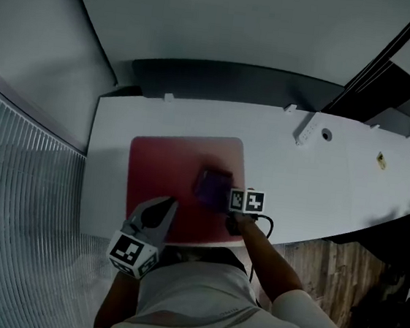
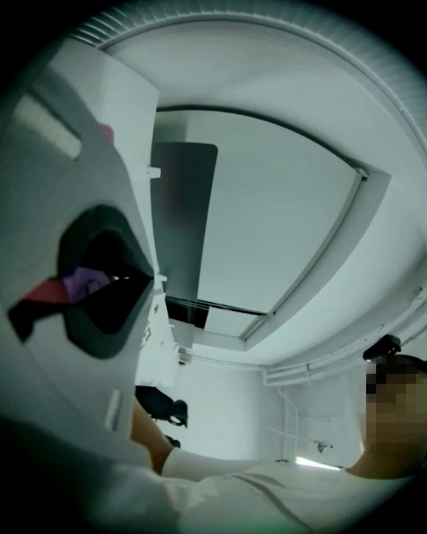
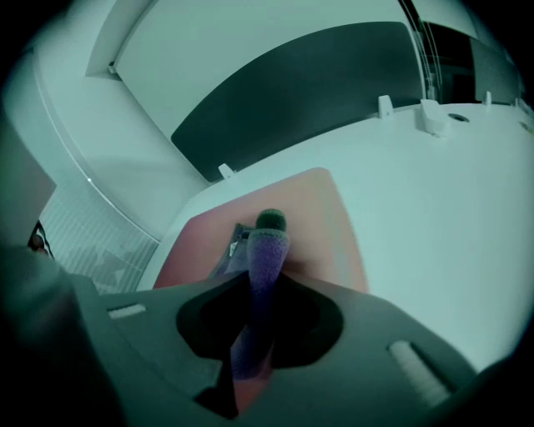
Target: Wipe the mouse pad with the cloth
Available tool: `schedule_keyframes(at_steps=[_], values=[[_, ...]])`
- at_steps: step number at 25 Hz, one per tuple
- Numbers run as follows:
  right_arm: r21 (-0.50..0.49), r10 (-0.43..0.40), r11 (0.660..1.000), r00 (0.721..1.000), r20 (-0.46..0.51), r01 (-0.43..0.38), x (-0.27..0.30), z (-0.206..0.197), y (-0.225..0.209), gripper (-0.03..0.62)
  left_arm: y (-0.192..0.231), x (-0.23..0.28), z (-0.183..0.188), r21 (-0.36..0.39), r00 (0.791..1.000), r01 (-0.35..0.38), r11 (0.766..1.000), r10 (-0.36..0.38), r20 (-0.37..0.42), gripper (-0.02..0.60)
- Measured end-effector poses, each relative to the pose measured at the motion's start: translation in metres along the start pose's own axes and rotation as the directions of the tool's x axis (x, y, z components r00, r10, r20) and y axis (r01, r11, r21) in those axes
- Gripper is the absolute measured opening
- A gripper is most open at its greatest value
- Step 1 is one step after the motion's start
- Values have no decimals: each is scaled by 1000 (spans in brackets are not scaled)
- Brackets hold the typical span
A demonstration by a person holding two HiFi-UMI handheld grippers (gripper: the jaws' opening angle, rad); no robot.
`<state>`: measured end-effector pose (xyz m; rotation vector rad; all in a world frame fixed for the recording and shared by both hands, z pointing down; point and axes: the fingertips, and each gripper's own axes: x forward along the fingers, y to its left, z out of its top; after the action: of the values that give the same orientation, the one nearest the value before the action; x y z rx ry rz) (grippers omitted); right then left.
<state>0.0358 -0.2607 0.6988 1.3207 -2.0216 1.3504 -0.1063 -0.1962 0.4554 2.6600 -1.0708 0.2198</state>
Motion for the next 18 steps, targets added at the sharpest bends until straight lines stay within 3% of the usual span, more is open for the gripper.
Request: schedule_keyframes(at_steps=[7, 12, 15, 18], values=[[61, -82, 995, 996, 33, 80, -47, 3, -70, 57, -27, 31, 2, 8, 999, 43, 999, -42, -12, 3], [22, -136, 991, 990, 33, 135, -71, 0, -99, 57, -38, 42, 4, 7, 999, 50, 999, -50, -6, 3], [73, -98, 993, 994, 47, 94, -84, 4, -87, 57, -35, 40, 4, 19, 999, 37, 999, -37, -7, 3], [74, -13, 997, 992, 123, 3, -100, 19, -56, 57, -27, 30, 8, 19, 1000, 7, 1000, -7, -5, 3]])
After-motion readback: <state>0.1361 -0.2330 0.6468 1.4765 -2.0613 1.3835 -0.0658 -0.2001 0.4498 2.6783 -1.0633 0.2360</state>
